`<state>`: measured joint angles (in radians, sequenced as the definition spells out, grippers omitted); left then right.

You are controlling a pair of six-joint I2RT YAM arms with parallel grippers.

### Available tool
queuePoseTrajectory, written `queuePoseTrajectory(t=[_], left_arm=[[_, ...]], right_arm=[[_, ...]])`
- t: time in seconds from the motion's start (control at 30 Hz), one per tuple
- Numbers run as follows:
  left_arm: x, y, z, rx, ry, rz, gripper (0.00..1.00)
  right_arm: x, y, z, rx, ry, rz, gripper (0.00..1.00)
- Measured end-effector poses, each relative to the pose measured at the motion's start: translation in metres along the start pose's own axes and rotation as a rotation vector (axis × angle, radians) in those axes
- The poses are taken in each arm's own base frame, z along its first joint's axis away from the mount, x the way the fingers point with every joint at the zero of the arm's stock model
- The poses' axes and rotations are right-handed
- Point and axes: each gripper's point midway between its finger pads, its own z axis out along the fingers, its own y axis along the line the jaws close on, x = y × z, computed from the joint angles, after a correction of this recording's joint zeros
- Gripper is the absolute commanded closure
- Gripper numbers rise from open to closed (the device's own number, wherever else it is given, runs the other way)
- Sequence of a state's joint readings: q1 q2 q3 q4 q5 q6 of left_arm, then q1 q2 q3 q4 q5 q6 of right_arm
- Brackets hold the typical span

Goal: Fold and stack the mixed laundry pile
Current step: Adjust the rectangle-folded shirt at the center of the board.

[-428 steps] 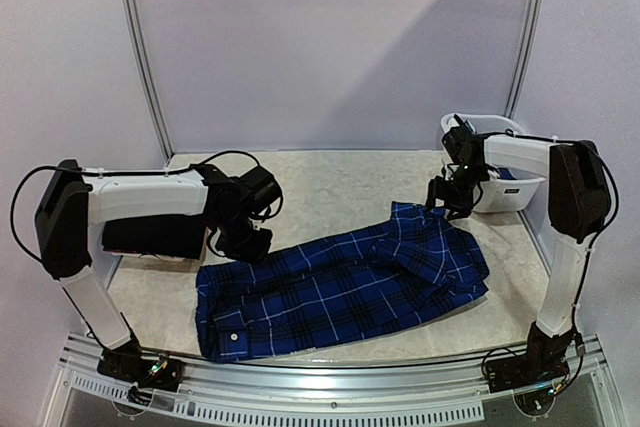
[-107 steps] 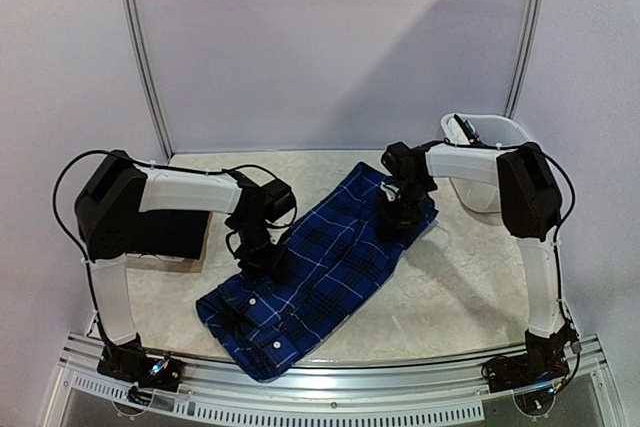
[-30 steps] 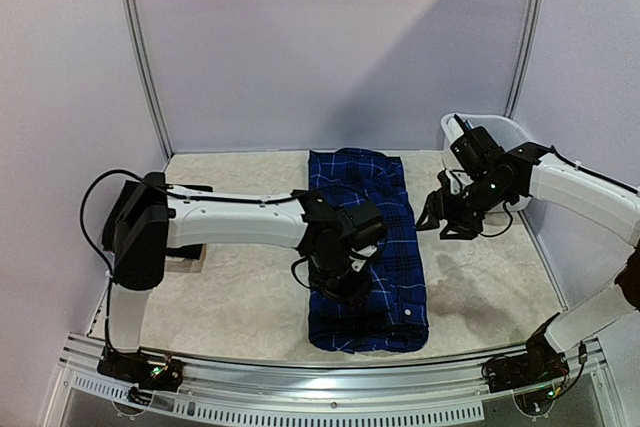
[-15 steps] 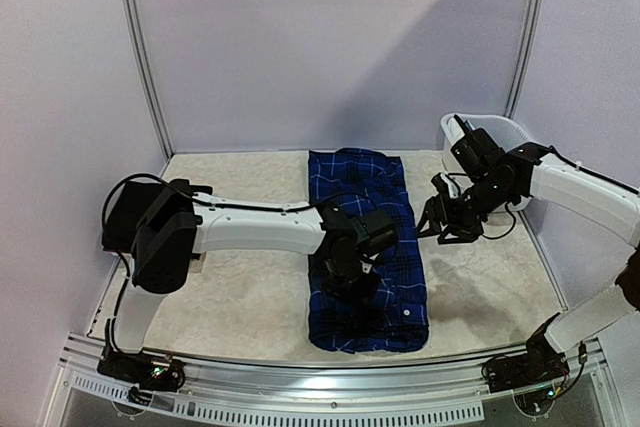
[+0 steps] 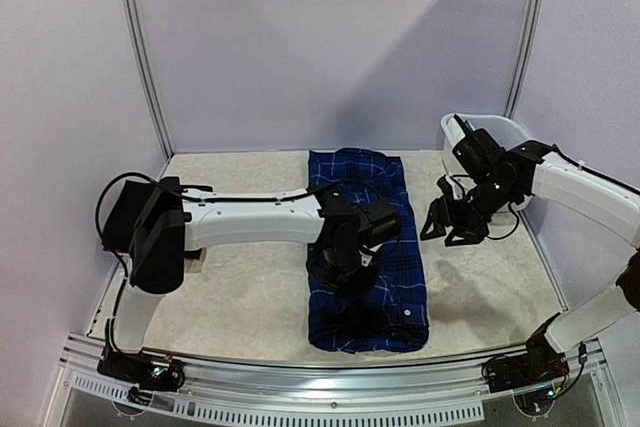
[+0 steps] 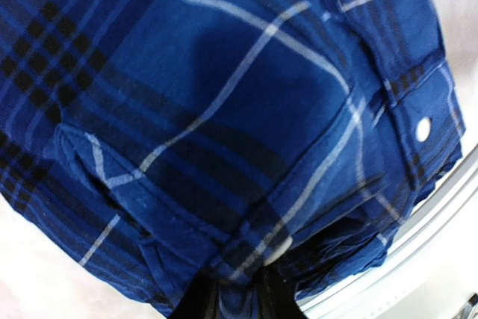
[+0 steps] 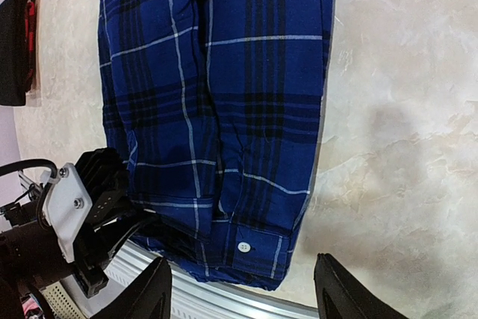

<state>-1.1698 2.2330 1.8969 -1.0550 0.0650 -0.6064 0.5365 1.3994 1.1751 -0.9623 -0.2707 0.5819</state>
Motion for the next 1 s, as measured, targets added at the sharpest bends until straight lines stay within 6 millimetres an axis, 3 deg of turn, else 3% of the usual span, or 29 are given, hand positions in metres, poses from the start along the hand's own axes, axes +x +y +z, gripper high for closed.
queuePoseTrajectory(t=[0.23, 0.43, 0.73, 1.0], left_arm=[[0.005, 0.002, 0.003, -0.004, 0.018, 0.021, 0.80], [0.005, 0.002, 0.003, -0.004, 0.018, 0.036, 0.99], [0.003, -0.001, -0.003, 0.009, 0.017, 0.040, 1.00], [0.007, -0.010, -0.035, 0.068, 0.007, 0.044, 1.00]], right_arm=[[-0.001, 0.000, -0.005, 0.003, -0.022, 0.021, 0.34], [-0.002, -0.002, -0.009, 0.009, -0.039, 0.036, 0.34], [0.001, -0.005, -0.007, 0.018, -0.033, 0.042, 0.34], [0.001, -0.005, -0.006, 0.018, -0.032, 0.041, 0.33]])
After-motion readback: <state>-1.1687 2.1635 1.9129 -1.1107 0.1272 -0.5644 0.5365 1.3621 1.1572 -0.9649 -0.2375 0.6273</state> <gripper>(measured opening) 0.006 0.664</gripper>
